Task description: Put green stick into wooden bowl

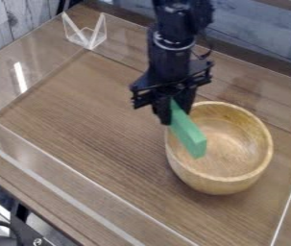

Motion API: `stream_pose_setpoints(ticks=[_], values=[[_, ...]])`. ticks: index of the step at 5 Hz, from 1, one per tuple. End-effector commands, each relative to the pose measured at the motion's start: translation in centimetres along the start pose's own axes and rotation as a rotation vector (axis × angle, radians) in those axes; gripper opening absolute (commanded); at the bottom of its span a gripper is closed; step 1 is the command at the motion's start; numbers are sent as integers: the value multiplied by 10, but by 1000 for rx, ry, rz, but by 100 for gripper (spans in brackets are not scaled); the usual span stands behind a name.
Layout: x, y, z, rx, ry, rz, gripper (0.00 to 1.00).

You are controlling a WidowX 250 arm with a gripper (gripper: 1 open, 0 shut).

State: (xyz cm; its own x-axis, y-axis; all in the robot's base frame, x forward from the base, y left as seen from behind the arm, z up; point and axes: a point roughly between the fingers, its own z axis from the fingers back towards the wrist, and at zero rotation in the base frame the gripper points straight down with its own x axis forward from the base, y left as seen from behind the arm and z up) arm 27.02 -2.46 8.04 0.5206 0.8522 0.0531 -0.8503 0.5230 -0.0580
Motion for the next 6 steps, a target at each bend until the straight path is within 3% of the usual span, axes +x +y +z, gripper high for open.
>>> stream_pose_setpoints(ticks=[1, 3, 5, 6], values=[[0, -15, 19, -55, -30, 48, 0], [8, -20, 40, -69, -40, 140, 0], [30, -10, 59, -90, -49, 160, 0], [26, -13, 51, -89, -71, 202, 0]])
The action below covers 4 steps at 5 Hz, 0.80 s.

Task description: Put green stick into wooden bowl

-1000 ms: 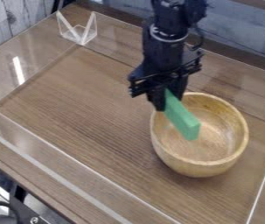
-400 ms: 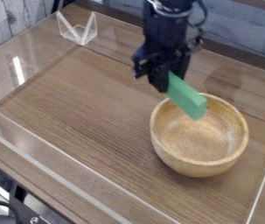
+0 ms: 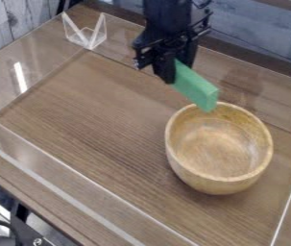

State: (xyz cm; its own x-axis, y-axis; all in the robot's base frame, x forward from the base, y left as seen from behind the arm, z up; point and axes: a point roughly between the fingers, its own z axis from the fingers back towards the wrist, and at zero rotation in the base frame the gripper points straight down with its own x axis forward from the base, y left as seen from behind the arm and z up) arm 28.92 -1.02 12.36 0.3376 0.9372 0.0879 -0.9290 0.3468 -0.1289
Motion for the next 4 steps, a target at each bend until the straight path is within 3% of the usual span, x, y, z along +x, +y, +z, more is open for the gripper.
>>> stream_pose_setpoints(ticks=[1, 2, 4], values=[[-5, -2, 0, -29, -38, 28, 0], [-11, -2, -6, -27, -59, 62, 0], [-5, -3, -3, -45, -72, 52, 0]])
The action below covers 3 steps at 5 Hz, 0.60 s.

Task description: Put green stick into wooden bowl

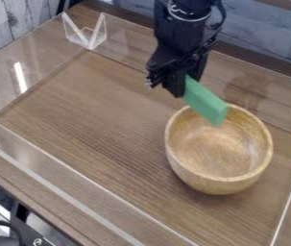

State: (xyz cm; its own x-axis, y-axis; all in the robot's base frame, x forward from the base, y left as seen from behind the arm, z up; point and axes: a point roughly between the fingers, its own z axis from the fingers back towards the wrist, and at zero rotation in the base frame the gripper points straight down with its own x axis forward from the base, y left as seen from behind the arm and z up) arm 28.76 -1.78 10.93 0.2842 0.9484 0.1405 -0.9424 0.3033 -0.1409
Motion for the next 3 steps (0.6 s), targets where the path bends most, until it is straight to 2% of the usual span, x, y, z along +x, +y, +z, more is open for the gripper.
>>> stream_pose_setpoints(ticks=[1, 2, 3], values=[[10, 3, 5, -41, -27, 59, 0], [17, 10, 1, -42, -40, 110, 0], [-2, 15, -4, -35, -42, 78, 0]])
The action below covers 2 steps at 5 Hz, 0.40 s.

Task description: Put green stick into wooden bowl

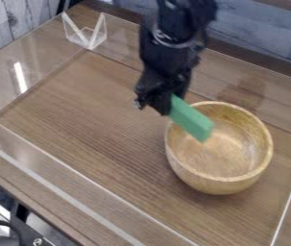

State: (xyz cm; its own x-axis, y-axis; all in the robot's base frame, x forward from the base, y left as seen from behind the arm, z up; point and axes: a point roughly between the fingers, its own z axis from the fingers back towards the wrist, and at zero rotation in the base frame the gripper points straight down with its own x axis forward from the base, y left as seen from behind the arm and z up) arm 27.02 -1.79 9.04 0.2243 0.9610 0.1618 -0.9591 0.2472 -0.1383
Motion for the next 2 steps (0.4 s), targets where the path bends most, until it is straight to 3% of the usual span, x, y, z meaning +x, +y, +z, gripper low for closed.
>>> stream_pose_setpoints(ticks=[1, 2], values=[[-17, -4, 7, -45, -11, -15, 0], [-34, -4, 3, -37, -10, -35, 0]])
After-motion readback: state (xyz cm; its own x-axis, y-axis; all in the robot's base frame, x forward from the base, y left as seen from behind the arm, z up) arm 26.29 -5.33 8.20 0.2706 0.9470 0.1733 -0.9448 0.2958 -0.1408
